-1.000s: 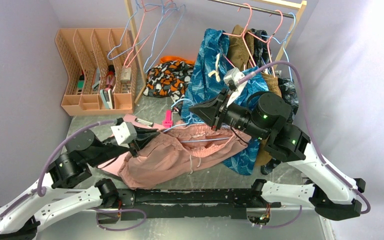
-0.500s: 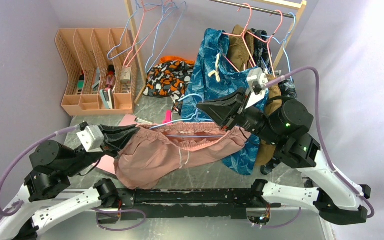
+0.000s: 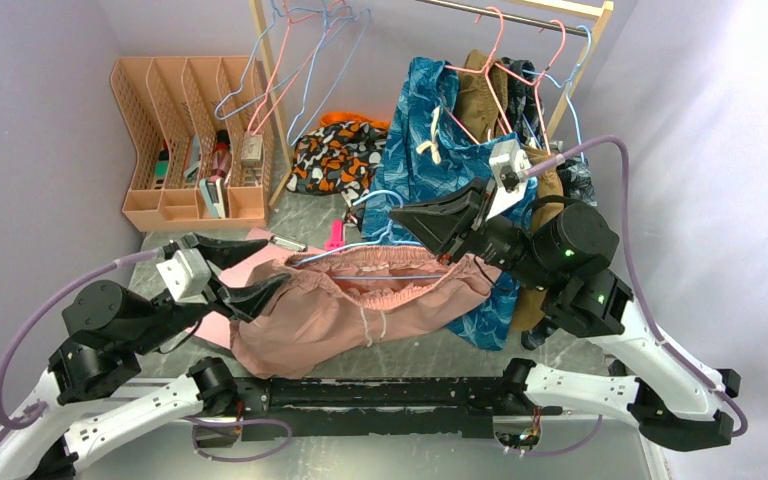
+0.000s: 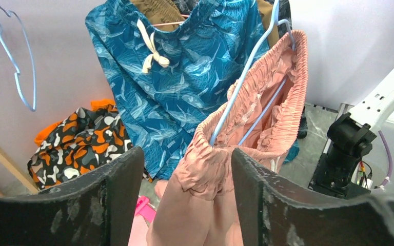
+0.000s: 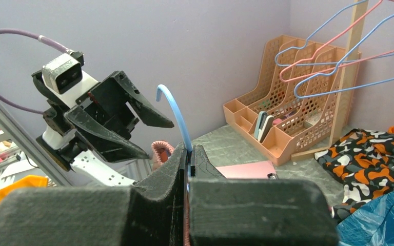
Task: Place the shorts on the hanger
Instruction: Adjust the shorts on the hanger.
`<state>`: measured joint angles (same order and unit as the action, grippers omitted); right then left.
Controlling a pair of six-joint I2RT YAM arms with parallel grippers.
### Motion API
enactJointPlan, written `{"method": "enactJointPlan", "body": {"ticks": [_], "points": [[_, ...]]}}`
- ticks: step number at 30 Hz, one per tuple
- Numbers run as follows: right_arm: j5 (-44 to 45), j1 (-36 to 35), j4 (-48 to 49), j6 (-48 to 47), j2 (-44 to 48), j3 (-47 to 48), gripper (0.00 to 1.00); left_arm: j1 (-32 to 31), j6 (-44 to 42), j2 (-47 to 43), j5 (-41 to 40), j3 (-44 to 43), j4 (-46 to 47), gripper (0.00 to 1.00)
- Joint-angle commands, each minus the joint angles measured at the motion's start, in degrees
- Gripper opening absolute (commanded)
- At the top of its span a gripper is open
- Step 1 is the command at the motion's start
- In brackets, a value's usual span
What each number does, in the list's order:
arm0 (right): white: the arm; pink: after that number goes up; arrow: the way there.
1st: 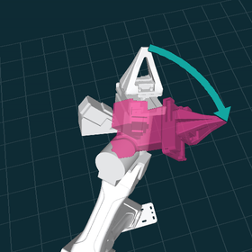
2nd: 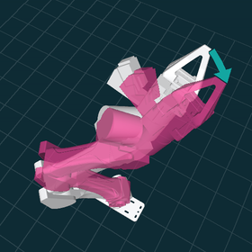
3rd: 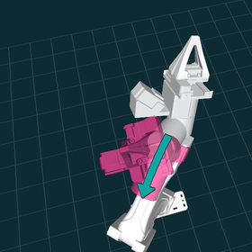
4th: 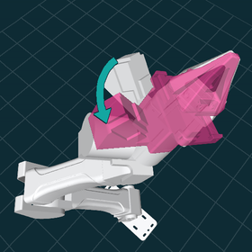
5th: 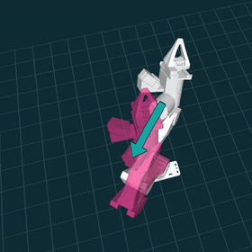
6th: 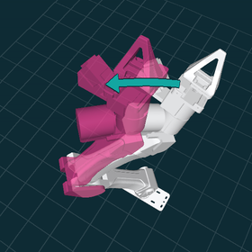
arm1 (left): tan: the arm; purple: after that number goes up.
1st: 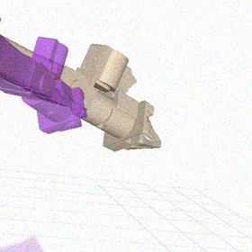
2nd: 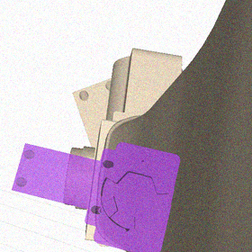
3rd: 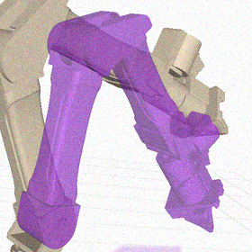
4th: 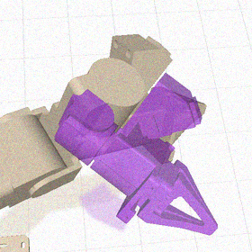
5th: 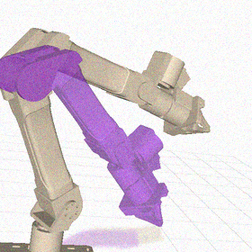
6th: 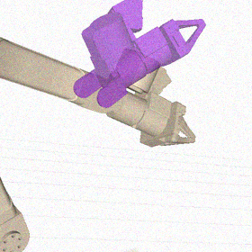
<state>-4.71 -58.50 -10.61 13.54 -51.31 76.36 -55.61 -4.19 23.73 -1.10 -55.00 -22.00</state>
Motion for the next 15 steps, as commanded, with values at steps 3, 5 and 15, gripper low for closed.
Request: {"method": "enactJointPlan", "body": {"ticks": [3,5,15], "points": [[1.38,0.05,1.59,-0.3,2.03,1.28,0.0,-0.11,1.56,-4.24,-4.35,-2.74,-1.49,0.68],[1.91,0.01,0.86,-0.51,2.65,1.53,0.0,-0.11,2.08,-5.99,-7.63,-2.74,-3.41,0.68],[2.09,0.05,-0.55,-0.93,3.84,2.41,0.0,-0.15,4.97,-8.83,-5.37,-1.12,-12.39,0.67]]}}
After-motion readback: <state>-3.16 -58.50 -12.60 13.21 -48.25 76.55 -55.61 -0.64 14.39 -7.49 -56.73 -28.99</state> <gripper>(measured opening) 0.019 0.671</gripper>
